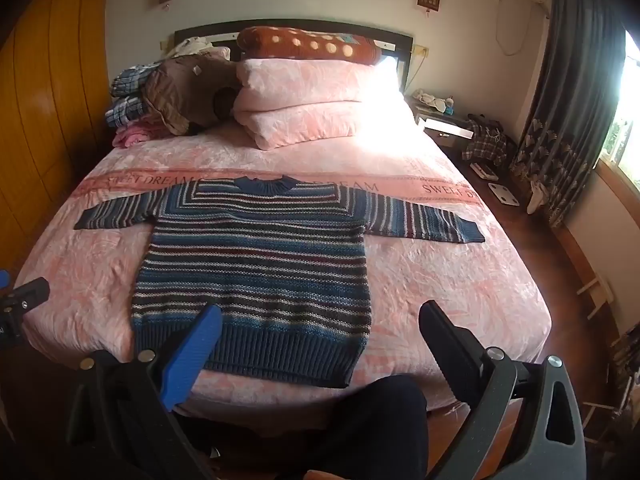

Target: Fold small clothes

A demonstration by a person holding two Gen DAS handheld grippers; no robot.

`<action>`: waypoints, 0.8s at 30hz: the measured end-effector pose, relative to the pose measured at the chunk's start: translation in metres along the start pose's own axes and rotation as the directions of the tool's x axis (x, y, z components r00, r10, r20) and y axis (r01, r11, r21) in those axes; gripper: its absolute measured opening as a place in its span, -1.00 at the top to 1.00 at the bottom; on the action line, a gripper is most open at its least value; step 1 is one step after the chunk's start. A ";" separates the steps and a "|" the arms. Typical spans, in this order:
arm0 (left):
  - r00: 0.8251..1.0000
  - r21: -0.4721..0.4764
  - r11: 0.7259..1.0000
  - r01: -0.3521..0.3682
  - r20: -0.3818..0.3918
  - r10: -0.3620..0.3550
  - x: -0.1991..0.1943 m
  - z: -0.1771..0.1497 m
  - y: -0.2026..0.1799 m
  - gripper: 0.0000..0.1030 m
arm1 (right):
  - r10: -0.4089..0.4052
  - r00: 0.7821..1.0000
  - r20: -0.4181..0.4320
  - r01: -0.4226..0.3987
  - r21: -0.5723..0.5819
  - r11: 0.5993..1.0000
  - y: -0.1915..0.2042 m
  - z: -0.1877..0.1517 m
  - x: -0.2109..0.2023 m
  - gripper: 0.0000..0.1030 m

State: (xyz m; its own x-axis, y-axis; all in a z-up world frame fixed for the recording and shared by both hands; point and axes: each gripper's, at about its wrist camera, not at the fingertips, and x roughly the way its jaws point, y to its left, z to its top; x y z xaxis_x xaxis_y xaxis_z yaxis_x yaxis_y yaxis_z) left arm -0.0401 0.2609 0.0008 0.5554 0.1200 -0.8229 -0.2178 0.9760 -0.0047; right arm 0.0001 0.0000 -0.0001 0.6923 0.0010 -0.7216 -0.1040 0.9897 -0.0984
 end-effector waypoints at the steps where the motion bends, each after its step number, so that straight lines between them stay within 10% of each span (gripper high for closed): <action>1: 1.000 0.001 1.000 -0.001 -0.001 0.001 0.000 0.000 0.000 -0.95 | 0.003 1.000 -0.002 -0.003 0.001 1.000 0.000 0.000 0.000 -0.93; 24: 1.000 0.012 1.000 0.000 -0.008 0.000 0.002 -0.001 -0.006 -0.95 | -0.020 1.000 0.004 0.020 0.002 1.000 -0.002 0.004 0.002 -0.93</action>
State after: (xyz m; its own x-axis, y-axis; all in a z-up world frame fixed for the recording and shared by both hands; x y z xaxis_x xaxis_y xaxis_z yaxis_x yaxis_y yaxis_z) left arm -0.0378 0.2547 -0.0015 0.5493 0.1188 -0.8271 -0.2085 0.9780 0.0020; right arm 0.0040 -0.0019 0.0014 0.6968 -0.0180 -0.7170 -0.0889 0.9898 -0.1111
